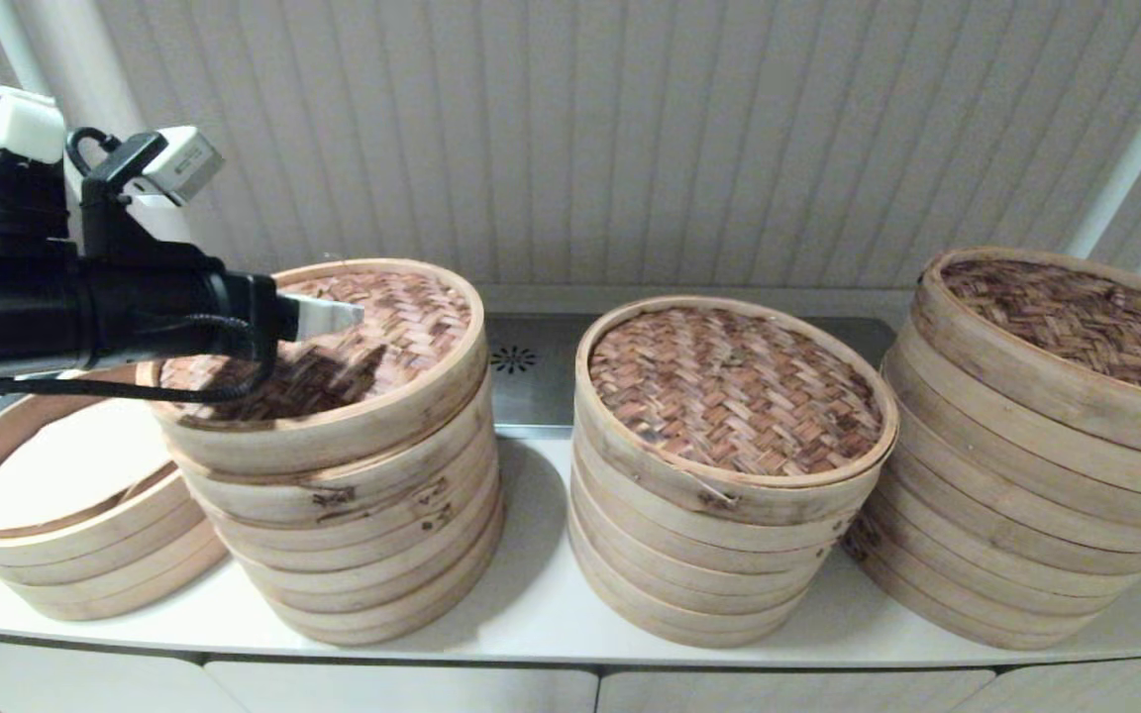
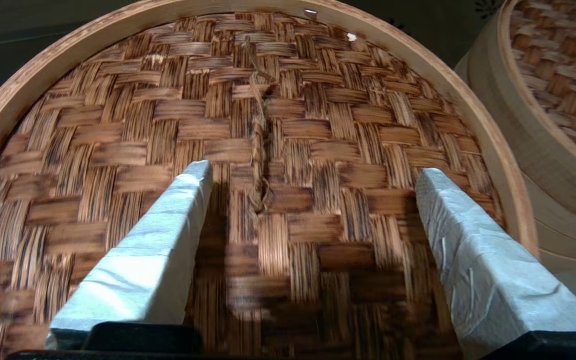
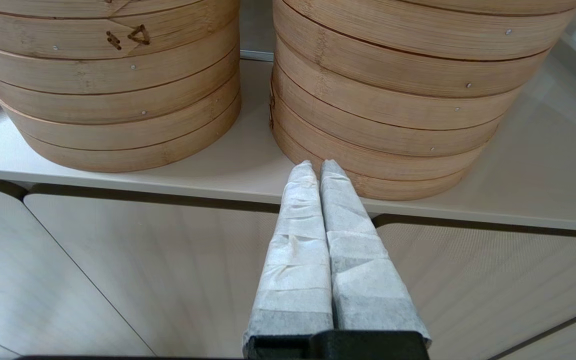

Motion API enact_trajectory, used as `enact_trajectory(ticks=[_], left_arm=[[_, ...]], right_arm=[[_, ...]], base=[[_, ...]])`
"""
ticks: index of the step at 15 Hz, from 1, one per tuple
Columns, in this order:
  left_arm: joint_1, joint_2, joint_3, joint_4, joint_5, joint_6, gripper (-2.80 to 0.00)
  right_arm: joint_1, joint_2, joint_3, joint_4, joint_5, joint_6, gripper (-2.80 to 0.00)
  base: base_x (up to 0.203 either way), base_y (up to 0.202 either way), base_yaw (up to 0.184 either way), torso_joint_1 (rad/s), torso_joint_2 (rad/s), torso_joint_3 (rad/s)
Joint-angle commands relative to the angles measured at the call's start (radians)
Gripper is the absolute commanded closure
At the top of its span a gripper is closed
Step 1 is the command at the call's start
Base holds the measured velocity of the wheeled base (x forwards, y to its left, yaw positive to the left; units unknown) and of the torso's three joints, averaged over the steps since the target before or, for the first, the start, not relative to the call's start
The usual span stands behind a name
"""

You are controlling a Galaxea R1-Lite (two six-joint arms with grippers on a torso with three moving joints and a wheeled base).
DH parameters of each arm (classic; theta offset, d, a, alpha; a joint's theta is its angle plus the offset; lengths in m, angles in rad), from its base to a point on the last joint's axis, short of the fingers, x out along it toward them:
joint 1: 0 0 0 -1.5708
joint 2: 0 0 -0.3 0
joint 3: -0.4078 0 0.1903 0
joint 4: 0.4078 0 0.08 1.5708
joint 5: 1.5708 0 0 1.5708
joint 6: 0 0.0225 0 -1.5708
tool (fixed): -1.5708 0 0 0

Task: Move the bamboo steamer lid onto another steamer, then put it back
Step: Pick up the steamer

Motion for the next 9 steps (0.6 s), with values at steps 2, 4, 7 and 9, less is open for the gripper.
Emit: enact_trajectory(ticks=[2,4,7,9], left_arm=[[0.0,0.042,-0.014,-0.002,0.0,0.016,-2.8],[0.0,0.056,-0.014,-0.006,0.001,0.017,-2.8],[0.0,0.058,-0.022,-0.003,0.009,0.031,-2.8],[0.0,0.07,-0.024,-0.01,0.034,0.039,0.0]], right_arm=[[-0.001,-0.006,0.0,0.0,0.0,0.0,0.0],[-0.001,-0.006,0.0,0.0,0.0,0.0,0.0],[-0.001,-0.006,0.0,0.0,0.0,0.0,0.0],[-0.004,-0.006,0.0,0.0,0.0,0.0,0.0]], base=[[0.0,0.0,0.0,0.0,0.0,0.0],[0.0,0.0,0.0,0.0,0.0,0.0],[0.0,0.0,0.0,0.0,0.0,0.0],[0.0,0.0,0.0,0.0,0.0,0.0]])
